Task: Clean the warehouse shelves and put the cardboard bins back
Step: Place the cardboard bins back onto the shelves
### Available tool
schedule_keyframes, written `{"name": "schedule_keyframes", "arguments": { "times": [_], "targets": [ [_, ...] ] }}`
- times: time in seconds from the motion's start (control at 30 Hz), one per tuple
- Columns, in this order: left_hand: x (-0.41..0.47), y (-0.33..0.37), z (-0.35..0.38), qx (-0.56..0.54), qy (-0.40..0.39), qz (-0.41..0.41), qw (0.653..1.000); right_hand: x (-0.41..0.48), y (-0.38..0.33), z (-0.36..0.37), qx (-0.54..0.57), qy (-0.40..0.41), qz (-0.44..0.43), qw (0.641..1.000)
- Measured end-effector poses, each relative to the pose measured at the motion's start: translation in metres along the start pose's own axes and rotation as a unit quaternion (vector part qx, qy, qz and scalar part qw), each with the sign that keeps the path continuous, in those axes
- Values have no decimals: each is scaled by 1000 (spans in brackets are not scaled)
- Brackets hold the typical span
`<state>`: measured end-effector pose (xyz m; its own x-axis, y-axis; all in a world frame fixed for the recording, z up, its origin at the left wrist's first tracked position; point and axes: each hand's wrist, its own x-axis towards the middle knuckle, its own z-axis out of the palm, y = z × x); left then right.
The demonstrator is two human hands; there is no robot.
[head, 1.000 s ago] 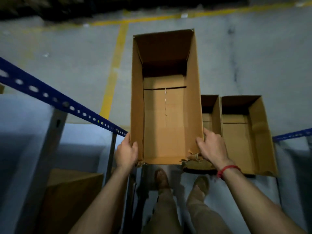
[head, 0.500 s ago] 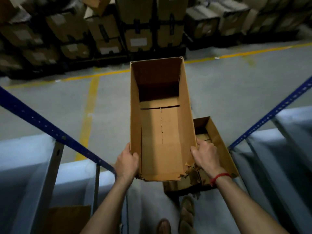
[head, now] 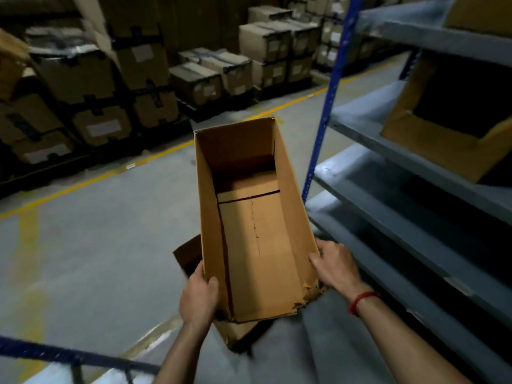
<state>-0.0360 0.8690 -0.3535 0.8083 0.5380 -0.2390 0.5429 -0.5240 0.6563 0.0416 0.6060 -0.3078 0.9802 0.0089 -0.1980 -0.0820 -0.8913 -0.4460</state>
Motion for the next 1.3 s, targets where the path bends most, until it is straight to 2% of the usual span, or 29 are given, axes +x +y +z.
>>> {"name": "schedule_keyframes", "arguments": {
  "times": [0.23,0.43,0.8,1.1,1.3],
  "targets": [
    [-21,38,23,11,-45,61,997,-30,54,-36,34,32,45,998],
    [-65,61,40,56,-57,78,994,-62,104,-50,51,29,73,996],
    [-164,88,101,97,-126,112,981,-144,230,-58,124,32,151,980],
    [-210,138,157,86,-236,156,955,-199,317,-91,134,87,226,961],
    [-236,187,206,144,-280,214,925,-232,372,-111,140,121,275,944]
  ]
}}
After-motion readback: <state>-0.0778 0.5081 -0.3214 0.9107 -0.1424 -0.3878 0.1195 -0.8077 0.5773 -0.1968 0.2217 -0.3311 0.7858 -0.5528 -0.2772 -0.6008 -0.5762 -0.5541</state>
